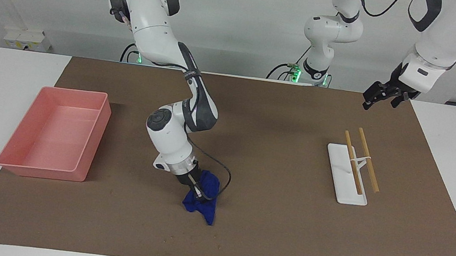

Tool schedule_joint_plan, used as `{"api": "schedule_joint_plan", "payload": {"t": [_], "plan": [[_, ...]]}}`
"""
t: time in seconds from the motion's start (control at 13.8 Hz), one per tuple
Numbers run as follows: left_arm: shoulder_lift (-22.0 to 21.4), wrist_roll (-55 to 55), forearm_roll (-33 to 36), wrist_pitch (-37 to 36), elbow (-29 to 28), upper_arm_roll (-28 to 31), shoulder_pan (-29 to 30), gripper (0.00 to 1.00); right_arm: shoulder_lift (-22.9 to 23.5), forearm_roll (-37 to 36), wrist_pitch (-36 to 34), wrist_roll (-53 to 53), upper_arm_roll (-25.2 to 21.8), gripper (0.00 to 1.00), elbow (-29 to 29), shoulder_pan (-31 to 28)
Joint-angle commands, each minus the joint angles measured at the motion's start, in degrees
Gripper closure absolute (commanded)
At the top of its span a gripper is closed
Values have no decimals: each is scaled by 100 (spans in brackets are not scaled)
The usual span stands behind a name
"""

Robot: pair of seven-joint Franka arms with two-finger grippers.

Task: Wipe water with towel using both arms
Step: 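Wipe the water spill with the cloth in the right gripper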

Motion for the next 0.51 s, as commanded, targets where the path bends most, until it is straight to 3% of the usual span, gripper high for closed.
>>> {"api": "schedule_joint_plan", "payload": {"t": [0.0, 0.44], "plan": [[-6, 60, 120, 166, -64, 33, -140, 0, -423, -84, -207, 22, 22, 100, -833, -8], [-24, 60, 120, 140, -73, 42, -105, 0, -1257, -75, -198, 39, 30, 100, -2010, 36]]}}
